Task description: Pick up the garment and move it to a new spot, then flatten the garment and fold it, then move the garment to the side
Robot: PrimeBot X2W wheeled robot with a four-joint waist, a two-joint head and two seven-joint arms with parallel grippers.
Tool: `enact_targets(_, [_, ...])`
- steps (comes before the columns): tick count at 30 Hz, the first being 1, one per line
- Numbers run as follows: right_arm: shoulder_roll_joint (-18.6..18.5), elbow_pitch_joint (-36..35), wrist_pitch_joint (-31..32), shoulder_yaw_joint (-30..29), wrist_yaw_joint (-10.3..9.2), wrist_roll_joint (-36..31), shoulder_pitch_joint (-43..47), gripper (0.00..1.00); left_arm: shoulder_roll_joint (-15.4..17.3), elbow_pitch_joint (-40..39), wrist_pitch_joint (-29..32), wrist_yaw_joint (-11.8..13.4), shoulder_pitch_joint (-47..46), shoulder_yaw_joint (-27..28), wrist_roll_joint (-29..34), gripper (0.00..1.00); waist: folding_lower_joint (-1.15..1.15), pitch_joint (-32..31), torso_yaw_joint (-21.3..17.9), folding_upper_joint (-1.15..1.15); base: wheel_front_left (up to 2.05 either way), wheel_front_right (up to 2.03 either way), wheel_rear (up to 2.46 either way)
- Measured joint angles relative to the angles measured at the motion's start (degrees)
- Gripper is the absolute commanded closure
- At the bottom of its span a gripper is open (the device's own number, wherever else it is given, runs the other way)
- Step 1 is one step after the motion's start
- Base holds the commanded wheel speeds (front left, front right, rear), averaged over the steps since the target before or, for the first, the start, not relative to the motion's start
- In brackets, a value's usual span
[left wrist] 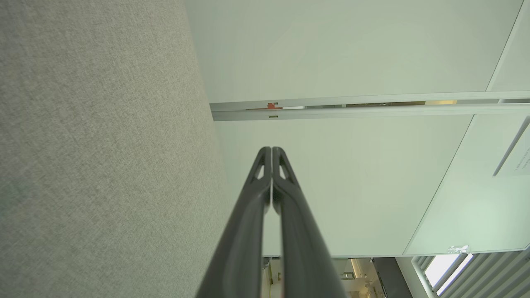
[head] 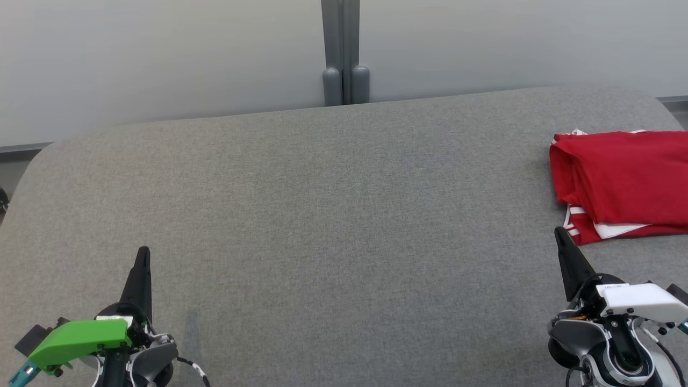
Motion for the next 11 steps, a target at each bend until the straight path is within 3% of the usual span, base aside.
enact_targets(11, [0.01,0.0,0.02,-0.01,0.0,0.0,0.0,1.0,0.0,0.0,0.0,0.0,0.0,0.0,0.0,1.0,0.0,0.0,0.0,0.0,0.0,0.0,0.0])
